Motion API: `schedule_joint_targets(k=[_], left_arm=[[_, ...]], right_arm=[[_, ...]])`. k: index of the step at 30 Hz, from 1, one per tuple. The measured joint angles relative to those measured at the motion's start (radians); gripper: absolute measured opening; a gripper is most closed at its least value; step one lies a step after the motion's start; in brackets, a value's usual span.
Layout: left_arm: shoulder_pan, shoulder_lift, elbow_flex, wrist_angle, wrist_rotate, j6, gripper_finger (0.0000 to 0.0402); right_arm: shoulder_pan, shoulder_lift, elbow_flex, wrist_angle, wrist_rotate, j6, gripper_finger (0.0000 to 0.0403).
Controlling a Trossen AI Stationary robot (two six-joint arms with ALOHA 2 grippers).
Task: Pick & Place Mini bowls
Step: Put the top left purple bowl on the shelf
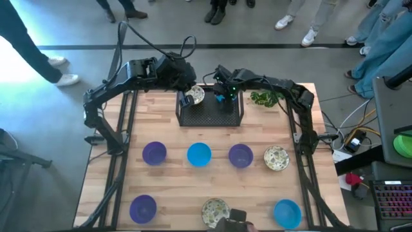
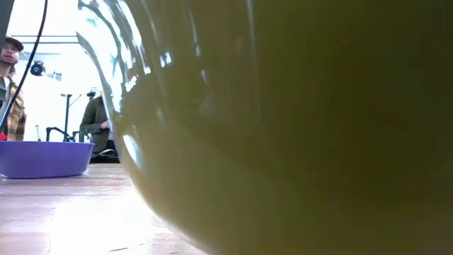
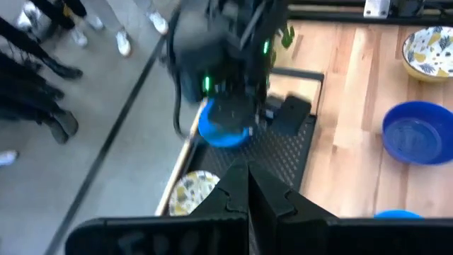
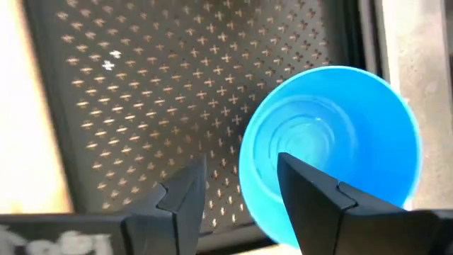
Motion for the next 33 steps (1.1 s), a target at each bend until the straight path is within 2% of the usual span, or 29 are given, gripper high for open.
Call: schedule_joint_targets(k=[8, 14, 19, 28, 33], left_arm=[[0.0, -0.034, 0.0, -0.151, -0.021, -0.136, 0.0], [0.001, -0.038, 0.0, -0.345, -0.046, -0.27, 0.0], [-0.003, -0.051, -0.037, -0.355, -0.034, -0.393, 0.0], [-0.012, -0.1, -0.184, -0.354, -0.02, -0.613, 0.0], [-0.016, -0.152, -0.324, -0.355, 0.074, -0.848, 0.0]], right_arm=[[0.012, -0.155, 0.0, -0.001, -0.007, 0.035, 0.0173], [0.032, -0.291, 0.001, 0.01, -0.078, 0.064, 0.0166], [0.071, -0.386, 0.001, 0.012, -0.082, 0.06, 0.0161], [0.137, -0.517, 0.001, 0.013, -0.147, 0.044, 0.0155], [0.168, -0.57, 0.001, 0.009, -0.205, 0.042, 0.0157]])
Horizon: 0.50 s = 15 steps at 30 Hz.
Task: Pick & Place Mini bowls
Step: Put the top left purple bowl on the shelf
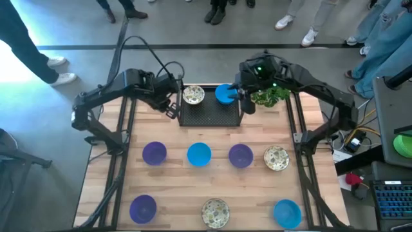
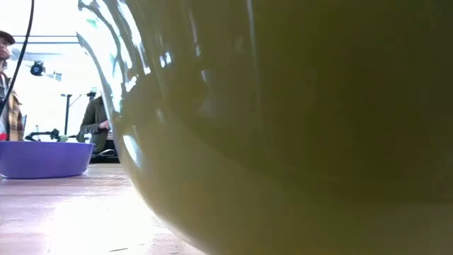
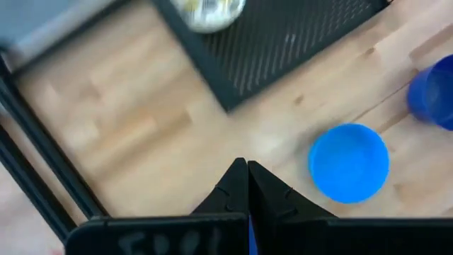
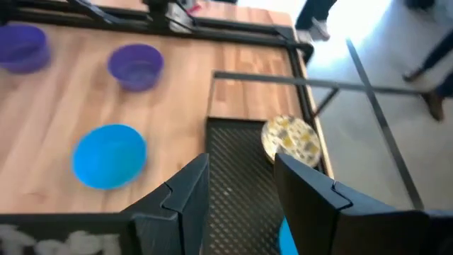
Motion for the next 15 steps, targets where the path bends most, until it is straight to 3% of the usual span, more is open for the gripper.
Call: schedule_joint_targets(k=[8, 15], left_arm=[[-0.031, -0.077, -0.261, 0.0, 0.12, -0.272, 0.0], [-0.032, -0.089, -0.447, 0.019, 0.25, -0.253, 0.0001]], right_arm=[[0.021, -0.063, 0.0, -0.02, -0.008, -0.019, 0.0148], [0.021, -0.105, 0.0, -0.025, -0.005, -0.027, 0.0144]])
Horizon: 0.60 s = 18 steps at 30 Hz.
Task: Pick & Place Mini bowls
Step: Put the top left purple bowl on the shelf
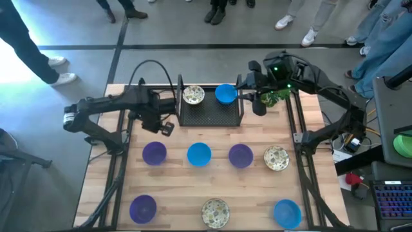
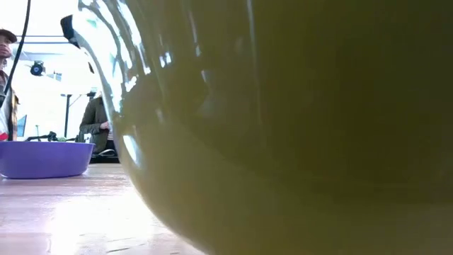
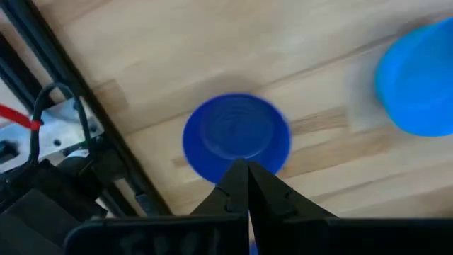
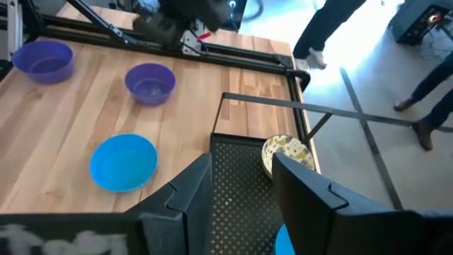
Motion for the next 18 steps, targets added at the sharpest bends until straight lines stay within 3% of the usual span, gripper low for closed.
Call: schedule_joint_targets(k=[9, 18], left_arm=[[0.0, 0.001, -0.126, 0.087, 0.066, 0.025, 0.0051], [-0.024, 0.002, -0.208, 0.29, 0.072, -0.116, 0.0078]], right_arm=[[0.0, -0.017, 0.0, 0.0, 0.001, -0.012, 0.0146], [0.0, -0.018, 0.0, -0.004, 0.001, -0.018, 0.0146]])
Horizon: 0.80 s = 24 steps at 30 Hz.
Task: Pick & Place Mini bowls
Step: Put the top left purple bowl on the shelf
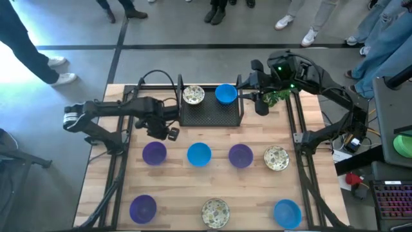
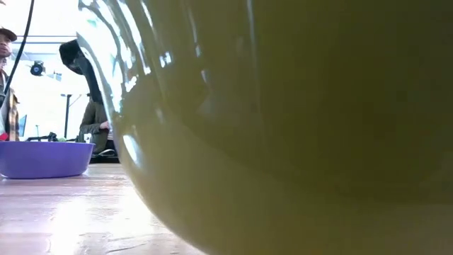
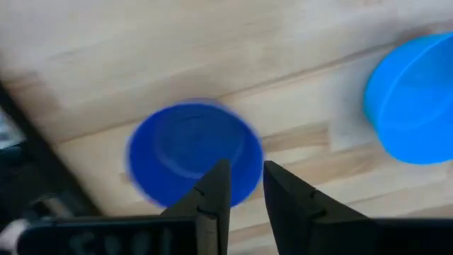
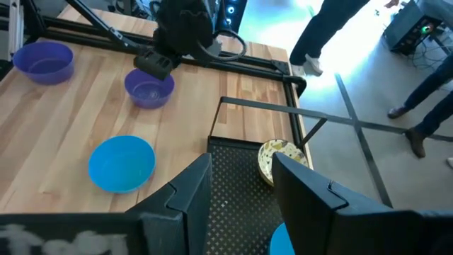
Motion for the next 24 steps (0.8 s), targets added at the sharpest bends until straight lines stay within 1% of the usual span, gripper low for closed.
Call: schedule_joint_targets(k=[4, 8, 14, 19, 24], left_arm=[[-0.02, 0.002, -0.062, 0.104, 0.047, -0.051, 0.0078], [-0.034, 0.003, -0.114, 0.163, 0.059, -0.092, 0.0078], [-0.041, 0.005, -0.157, 0.181, 0.065, -0.123, 0.0078], [-0.05, 0.005, -0.203, 0.262, 0.065, -0.164, 0.0078], [-0.051, 0.005, -0.23, 0.279, 0.065, -0.178, 0.0078]], right_arm=[[0.0, 0.0, 0.0, -0.005, 0.0, 0.001, 0.0145], [0.0, 0.0, 0.0, -0.005, 0.0, 0.0, 0.0141], [0.0, 0.0, 0.0, -0.005, 0.0, 0.0, 0.0139], [0.0, 0.0, 0.0, -0.005, 0.001, 0.001, 0.0141], [0.0, 0.0, 0.0, -0.005, 0.001, 0.003, 0.0137]])
